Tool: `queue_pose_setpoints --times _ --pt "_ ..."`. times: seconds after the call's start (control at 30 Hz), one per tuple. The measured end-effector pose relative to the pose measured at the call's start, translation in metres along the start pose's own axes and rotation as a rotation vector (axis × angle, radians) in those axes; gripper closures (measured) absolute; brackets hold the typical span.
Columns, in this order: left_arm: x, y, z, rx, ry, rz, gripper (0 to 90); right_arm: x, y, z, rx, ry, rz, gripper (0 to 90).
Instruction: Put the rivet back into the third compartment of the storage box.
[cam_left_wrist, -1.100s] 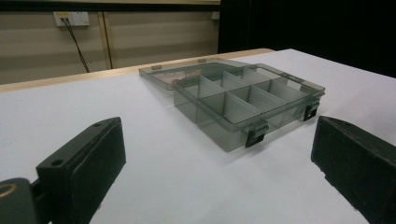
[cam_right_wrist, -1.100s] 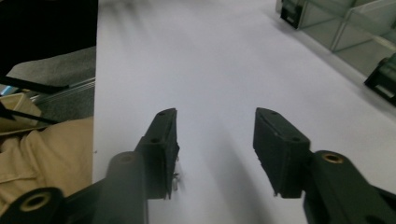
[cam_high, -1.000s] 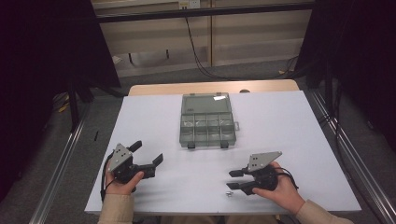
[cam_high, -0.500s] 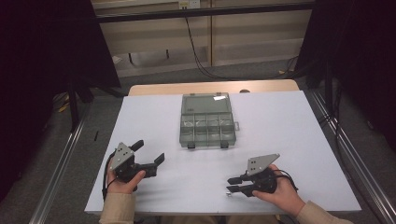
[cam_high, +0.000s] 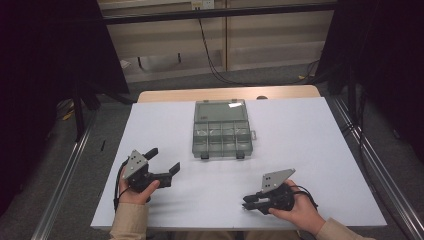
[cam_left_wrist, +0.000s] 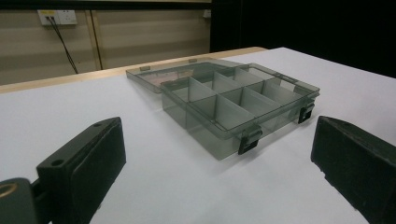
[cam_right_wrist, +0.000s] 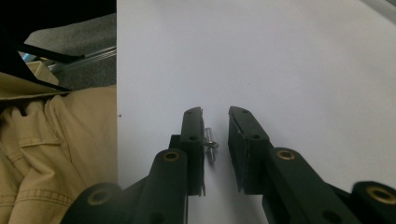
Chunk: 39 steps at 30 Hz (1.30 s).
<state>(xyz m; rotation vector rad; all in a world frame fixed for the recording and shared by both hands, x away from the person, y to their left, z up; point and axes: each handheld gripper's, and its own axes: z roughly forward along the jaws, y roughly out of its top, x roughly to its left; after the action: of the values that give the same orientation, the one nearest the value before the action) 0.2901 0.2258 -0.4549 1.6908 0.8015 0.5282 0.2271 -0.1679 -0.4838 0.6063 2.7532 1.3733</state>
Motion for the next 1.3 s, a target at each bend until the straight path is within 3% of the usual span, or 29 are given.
queue_pose_setpoints --times 0.5,0.73,0.8,1.3 --pt "-0.001 0.000 -0.001 0.005 0.005 0.003 3.0 -0.001 0.001 0.004 0.031 -0.035 -0.008 82.8" --pt "-0.001 0.000 -0.002 0.002 0.004 0.002 3.0 -0.010 0.004 -0.003 -0.026 -0.056 0.011 83.2" --pt "-0.001 0.000 -0.002 0.002 0.006 0.001 3.0 -0.012 0.004 -0.004 -0.044 -0.071 0.036 83.2" --pt "0.000 -0.002 -0.005 0.000 0.010 -0.005 3.1 -0.035 0.010 -0.012 -0.119 -0.126 0.092 83.3"
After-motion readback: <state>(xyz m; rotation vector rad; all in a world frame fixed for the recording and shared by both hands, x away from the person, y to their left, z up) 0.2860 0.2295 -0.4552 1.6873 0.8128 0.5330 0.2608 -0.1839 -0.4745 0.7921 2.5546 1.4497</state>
